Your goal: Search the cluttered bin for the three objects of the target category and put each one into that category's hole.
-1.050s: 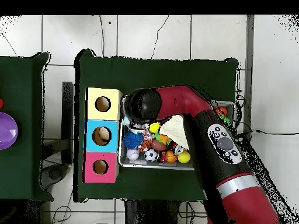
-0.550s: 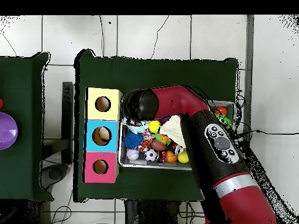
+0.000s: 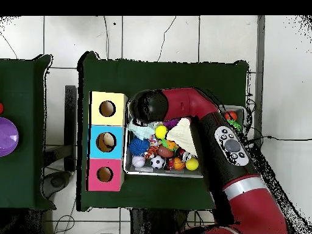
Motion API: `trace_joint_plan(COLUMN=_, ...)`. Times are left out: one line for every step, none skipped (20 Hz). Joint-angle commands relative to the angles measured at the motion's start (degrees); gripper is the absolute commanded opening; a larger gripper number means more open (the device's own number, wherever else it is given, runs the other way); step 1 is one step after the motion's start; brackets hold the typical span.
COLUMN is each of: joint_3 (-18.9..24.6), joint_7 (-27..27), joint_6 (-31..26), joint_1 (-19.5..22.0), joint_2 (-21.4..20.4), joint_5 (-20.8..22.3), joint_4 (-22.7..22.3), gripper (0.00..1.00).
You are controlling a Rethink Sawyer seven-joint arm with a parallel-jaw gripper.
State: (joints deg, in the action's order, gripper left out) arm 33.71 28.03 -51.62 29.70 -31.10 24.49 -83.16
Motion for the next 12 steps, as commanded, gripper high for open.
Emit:
trace_joint_plan(joint_3=-1.98, joint_7=3.91, joint_6=-3.10, joint_1=1.90, joint_2=4.70, joint_5=-0.40, joint_4=6.13, gripper=0.00)
trace_joint_plan(joint_3=-2.29, joint_7=3.75, joint_6=-3.68, joint_1=1.85, joint_2=5.11, joint_5=-0.18, joint_4=7.00, gripper=0.00)
trace_joint_plan(joint_3=-2.40, joint_7=3.22, joint_6=-4.42, joint_1=1.92, joint_2=5.62, joint_5=-0.04, joint_4=8.13, gripper=0.00)
trace_joint_plan(joint_3=-2.41, joint_7=2.80, joint_6=-4.78, joint_1=2.05, joint_2=5.81, joint_5=0.06, joint_4=8.63, gripper=0.00)
trace_joint_plan(joint_3=-2.42, joint_7=2.38, joint_6=-5.15, joint_1=2.18, joint_2=5.99, joint_5=0.15, joint_4=9.12, gripper=0.00)
trace_joint_plan(joint_3=-2.36, joint_7=2.01, joint_6=-5.44, joint_1=2.27, joint_2=6.10, joint_5=0.18, joint_4=9.49, gripper=0.00)
trace_joint_plan(joint_3=-2.20, joint_7=1.07, joint_6=-6.18, joint_1=2.45, joint_2=6.55, joint_5=0.24, joint_4=10.63, gripper=0.00)
trace_joint_plan(joint_3=-2.24, joint_7=0.67, joint_6=-6.70, joint_1=2.43, joint_2=6.72, joint_5=0.37, joint_4=11.26, gripper=0.00)
trace_joint_plan(joint_3=-2.22, joint_7=-0.10, joint_6=-7.52, joint_1=2.56, joint_2=7.13, joint_5=0.49, joint_4=12.48, gripper=0.00)
trace_joint_plan(joint_3=-2.28, joint_7=-0.35, joint_6=-8.00, joint_1=2.54, joint_2=7.31, joint_5=0.60, joint_4=13.12, gripper=0.00)
trace_joint_plan(joint_3=-2.32, joint_7=-0.76, joint_6=-8.76, joint_1=2.56, joint_2=7.64, joint_5=0.70, joint_4=14.12, gripper=0.00)
trace_joint_plan(joint_3=-2.26, joint_7=-1.07, joint_6=-9.14, joint_1=2.61, joint_2=7.84, joint_5=0.77, joint_4=14.63, gripper=0.00)
